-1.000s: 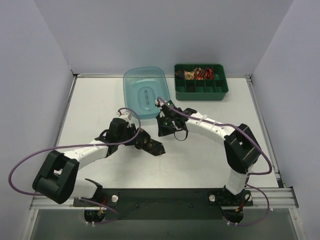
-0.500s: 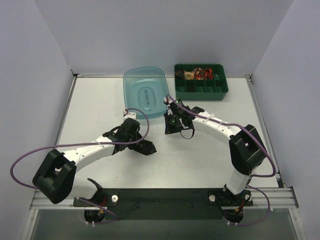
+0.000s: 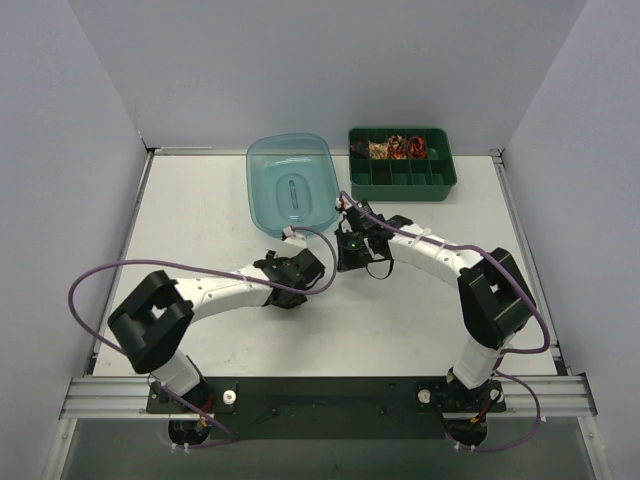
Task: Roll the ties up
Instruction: Roll the tie at the center of the board.
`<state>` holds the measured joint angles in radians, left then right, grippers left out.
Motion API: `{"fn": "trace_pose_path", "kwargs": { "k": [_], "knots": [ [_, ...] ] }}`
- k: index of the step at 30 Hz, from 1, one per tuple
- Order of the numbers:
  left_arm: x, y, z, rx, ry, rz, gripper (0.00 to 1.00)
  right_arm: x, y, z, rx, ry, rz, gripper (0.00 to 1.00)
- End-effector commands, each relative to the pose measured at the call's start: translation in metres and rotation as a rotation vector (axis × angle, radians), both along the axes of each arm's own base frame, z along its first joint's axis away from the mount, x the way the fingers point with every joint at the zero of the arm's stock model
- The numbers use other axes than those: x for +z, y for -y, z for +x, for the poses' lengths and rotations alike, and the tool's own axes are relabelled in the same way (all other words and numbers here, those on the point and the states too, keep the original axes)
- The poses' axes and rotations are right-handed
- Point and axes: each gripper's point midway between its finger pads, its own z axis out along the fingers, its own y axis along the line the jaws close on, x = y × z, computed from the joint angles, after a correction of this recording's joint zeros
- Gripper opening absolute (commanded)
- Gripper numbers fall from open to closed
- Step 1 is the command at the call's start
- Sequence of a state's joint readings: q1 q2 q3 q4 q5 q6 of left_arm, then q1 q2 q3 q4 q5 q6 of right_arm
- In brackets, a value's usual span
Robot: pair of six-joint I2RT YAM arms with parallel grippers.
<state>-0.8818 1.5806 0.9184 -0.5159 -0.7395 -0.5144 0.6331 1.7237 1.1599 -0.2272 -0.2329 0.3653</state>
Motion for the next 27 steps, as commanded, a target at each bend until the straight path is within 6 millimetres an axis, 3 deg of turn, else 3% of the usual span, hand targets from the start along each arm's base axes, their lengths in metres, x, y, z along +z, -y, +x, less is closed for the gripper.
{"fn": "trace_pose_path", "kwargs": {
  "k": [1,5,16,22,27],
  "knots": [
    [0.007,0.007,-0.004,0.021,0.052,0.119,0.00,0.011,0.010,0.001,-0.025,0.017,0.011,0.00],
    [-0.003,0.032,-0.014,-0.029,0.055,0.173,0.00,0.010,0.015,0.000,-0.036,0.015,0.006,0.00],
    [-0.024,0.062,-0.029,-0.080,0.047,0.267,0.00,0.003,0.024,-0.002,-0.054,0.000,-0.005,0.00],
    [-0.031,0.079,-0.036,-0.130,0.036,0.269,0.24,0.002,0.024,-0.002,-0.054,-0.003,-0.006,0.00],
    [-0.034,0.088,-0.041,-0.161,0.030,0.268,0.29,0.001,0.028,-0.001,-0.065,-0.005,-0.009,0.00]
  ]
}}
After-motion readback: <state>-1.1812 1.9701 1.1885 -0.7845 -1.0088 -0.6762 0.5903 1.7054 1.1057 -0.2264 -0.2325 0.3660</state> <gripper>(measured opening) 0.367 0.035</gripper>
